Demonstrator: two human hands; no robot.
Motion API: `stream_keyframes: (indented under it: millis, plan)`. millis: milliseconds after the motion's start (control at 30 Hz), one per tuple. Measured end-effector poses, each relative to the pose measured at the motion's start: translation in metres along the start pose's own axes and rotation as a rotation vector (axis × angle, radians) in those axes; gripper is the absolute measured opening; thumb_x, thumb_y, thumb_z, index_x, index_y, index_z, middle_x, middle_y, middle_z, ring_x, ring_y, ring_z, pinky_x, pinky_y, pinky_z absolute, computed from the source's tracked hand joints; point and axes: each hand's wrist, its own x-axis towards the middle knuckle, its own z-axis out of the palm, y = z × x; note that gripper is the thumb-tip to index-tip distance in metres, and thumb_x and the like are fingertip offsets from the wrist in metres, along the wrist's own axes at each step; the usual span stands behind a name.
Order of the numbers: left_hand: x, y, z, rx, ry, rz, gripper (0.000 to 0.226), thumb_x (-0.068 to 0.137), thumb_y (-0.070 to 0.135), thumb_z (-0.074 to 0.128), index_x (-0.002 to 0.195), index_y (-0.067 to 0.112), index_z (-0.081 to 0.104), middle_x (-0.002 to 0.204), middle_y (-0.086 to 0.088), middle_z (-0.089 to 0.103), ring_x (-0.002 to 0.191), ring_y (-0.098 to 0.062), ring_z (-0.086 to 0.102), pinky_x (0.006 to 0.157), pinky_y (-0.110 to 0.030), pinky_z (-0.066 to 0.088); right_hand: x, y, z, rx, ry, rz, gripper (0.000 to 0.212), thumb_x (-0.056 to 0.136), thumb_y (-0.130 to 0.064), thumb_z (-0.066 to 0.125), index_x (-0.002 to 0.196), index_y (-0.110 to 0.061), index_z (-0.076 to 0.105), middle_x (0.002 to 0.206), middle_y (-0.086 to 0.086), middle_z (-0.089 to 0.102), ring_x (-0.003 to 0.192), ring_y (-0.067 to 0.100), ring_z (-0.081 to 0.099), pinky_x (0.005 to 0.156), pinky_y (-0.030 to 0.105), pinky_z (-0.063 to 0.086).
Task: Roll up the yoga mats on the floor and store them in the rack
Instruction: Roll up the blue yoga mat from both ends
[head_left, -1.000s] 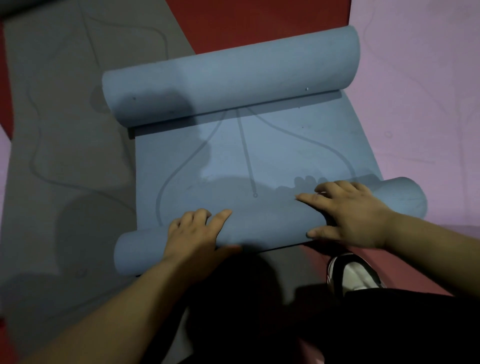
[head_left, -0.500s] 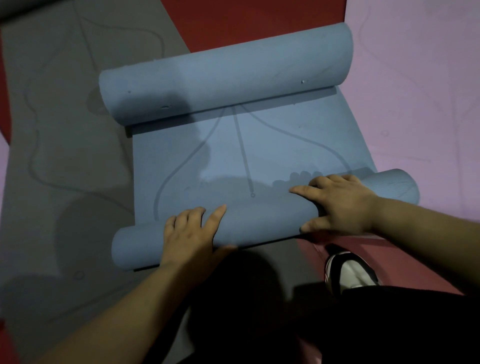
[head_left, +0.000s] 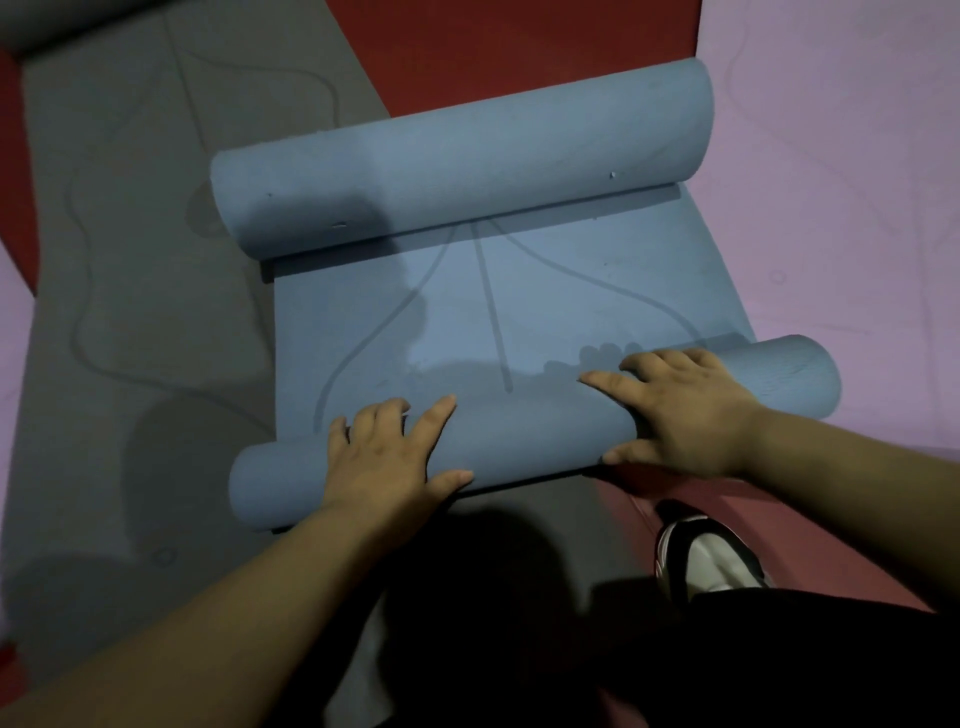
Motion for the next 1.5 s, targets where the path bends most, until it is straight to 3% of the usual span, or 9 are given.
stream_keyframes:
  millis: [67, 167, 433, 767, 1000, 1200, 1500]
  plan:
    - [-0.008, 0.002, 0.007, 0.030, 0.034, 0.007, 0.093, 0.076, 0.089, 0.012, 0.158, 0.046, 0.000, 0.158, -0.004, 0.027, 0.145, -0.026, 0.024, 0.121, -0.056, 0.014, 0.003, 0.001, -0.004, 0.016, -0.032, -0.004, 0.101, 0.065, -0.098, 0.020, 0.155, -0.053, 0.008, 0.145, -0.002, 0.043, 0.134, 0.024, 0.043, 0.112, 0.045, 0.028]
    - [-0.007, 0.000, 0.013, 0.030, 0.039, 0.002, 0.098, 0.071, 0.091, 0.010, 0.158, 0.045, -0.001, 0.159, -0.005, 0.025, 0.145, -0.028, 0.023, 0.121, -0.056, 0.013, 0.005, 0.003, -0.004, 0.031, -0.020, -0.013, 0.101, 0.067, -0.099, 0.022, 0.155, -0.052, 0.008, 0.145, -0.002, 0.043, 0.134, 0.024, 0.043, 0.112, 0.045, 0.028]
    - [0.016, -0.012, -0.005, 0.006, -0.011, 0.039, 0.099, 0.068, 0.092, 0.007, 0.157, 0.049, 0.000, 0.154, 0.001, 0.031, 0.142, -0.024, 0.028, 0.119, -0.048, 0.020, 0.001, 0.001, 0.016, -0.062, 0.242, -0.036, 0.096, 0.076, -0.087, 0.050, 0.156, -0.037, 0.032, 0.136, 0.016, 0.054, 0.120, 0.039, 0.054, 0.104, 0.053, 0.038]
    - [0.022, -0.015, -0.008, 0.009, -0.030, 0.072, 0.110, 0.062, 0.100, 0.021, 0.155, 0.050, -0.006, 0.150, 0.002, 0.034, 0.137, -0.024, 0.034, 0.117, -0.049, 0.024, 0.013, 0.010, 0.001, -0.052, 0.100, -0.043, 0.096, 0.075, -0.094, 0.029, 0.157, -0.045, 0.017, 0.141, 0.007, 0.050, 0.128, 0.031, 0.050, 0.108, 0.049, 0.035]
    - [0.022, -0.019, -0.006, 0.016, -0.006, 0.098, 0.103, 0.066, 0.097, 0.020, 0.157, 0.049, 0.006, 0.142, 0.005, 0.040, 0.130, -0.024, 0.040, 0.111, -0.044, 0.030, 0.012, 0.010, -0.004, -0.054, 0.056, -0.077, 0.095, 0.077, -0.094, 0.025, 0.157, -0.046, 0.012, 0.138, 0.002, 0.049, 0.126, 0.027, 0.050, 0.105, 0.048, 0.037]
    - [-0.011, -0.019, -0.001, 0.005, -0.113, 0.144, 0.105, 0.064, 0.098, 0.025, 0.157, 0.048, 0.014, 0.138, 0.005, 0.048, 0.123, -0.025, 0.049, 0.101, -0.043, 0.039, -0.018, -0.007, 0.001, -0.006, -0.091, -0.130, 0.099, 0.075, -0.097, 0.027, 0.159, -0.046, 0.010, 0.132, -0.006, 0.053, 0.124, 0.021, 0.053, 0.100, 0.041, 0.040]
    - [-0.027, -0.018, 0.008, -0.098, -0.260, 0.141, 0.104, 0.066, 0.096, 0.034, 0.155, 0.050, 0.009, 0.144, 0.004, 0.046, 0.129, -0.025, 0.047, 0.106, -0.046, 0.039, -0.026, -0.012, 0.010, 0.110, -0.200, -0.153, 0.103, 0.069, -0.098, 0.027, 0.158, -0.049, 0.011, 0.136, -0.011, 0.051, 0.129, 0.016, 0.050, 0.104, 0.039, 0.038]
